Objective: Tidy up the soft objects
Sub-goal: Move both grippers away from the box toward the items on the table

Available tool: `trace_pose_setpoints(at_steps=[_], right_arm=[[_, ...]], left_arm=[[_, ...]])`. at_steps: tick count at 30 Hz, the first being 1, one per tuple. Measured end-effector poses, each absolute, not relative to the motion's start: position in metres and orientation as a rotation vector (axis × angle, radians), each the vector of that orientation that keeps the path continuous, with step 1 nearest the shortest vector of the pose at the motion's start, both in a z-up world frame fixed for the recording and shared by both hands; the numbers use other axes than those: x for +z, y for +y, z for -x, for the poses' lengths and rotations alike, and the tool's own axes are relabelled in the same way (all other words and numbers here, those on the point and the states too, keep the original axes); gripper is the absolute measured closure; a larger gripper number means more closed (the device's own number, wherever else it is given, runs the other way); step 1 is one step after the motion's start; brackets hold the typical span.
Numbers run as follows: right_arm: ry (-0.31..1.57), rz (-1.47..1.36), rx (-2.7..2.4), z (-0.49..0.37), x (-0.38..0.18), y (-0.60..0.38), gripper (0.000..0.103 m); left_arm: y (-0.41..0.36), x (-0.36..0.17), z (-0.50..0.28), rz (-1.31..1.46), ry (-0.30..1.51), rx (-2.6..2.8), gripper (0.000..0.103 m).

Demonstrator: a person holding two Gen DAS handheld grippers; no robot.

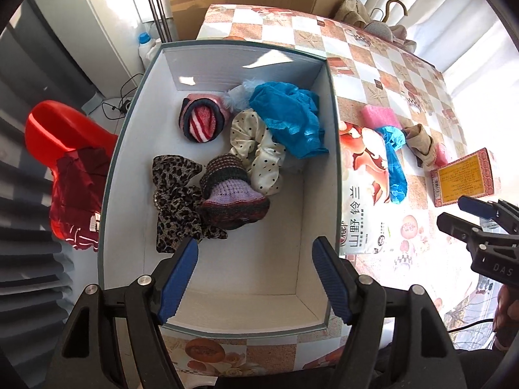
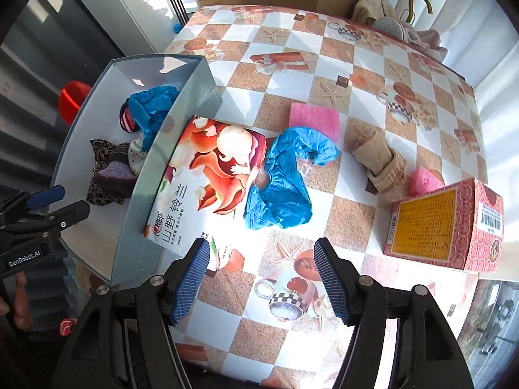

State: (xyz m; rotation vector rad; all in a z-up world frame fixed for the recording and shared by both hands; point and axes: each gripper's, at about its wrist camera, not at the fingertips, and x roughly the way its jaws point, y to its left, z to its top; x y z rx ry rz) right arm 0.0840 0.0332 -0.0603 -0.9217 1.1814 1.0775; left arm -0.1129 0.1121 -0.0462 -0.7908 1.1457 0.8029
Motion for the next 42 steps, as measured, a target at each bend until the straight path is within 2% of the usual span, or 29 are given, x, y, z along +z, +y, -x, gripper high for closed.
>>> trace_pose_setpoints(at_steps=[6,14,20,22,24,42], right_arm=[[1.261,0.875,1.014,-0.102,-0.077,-0.004,0.035],[1.341,1.006,0.976,-0.103,-0.11,-0.033,0.035],[1.35,1.016,0.998,-0.11,-0.112,-0.042,0.035],[1.356,1.019,0.999,-0.114,-0.114,-0.046,0.034],[1.364,1.029,0.99,-0.118,-0.116,-0.051,0.023],[1.384,0.958,0.844,-0.187,-0.145,-0.099,0.023]], left_arm=[[0.089,-0.039,0.061,0.653,1.201,0.68,0.027],[0.054,-0.046,0.01,0.524,1.315,0.539,0.025],[0.038,-0.048,-0.017,0.453,1.363,0.491,0.025],[0.037,-0.052,-0.026,0.445,1.379,0.478,0.025],[0.037,-0.058,-0.036,0.452,1.4,0.473,0.025],[0.035,-0.085,-0.079,0.515,1.49,0.448,0.023]])
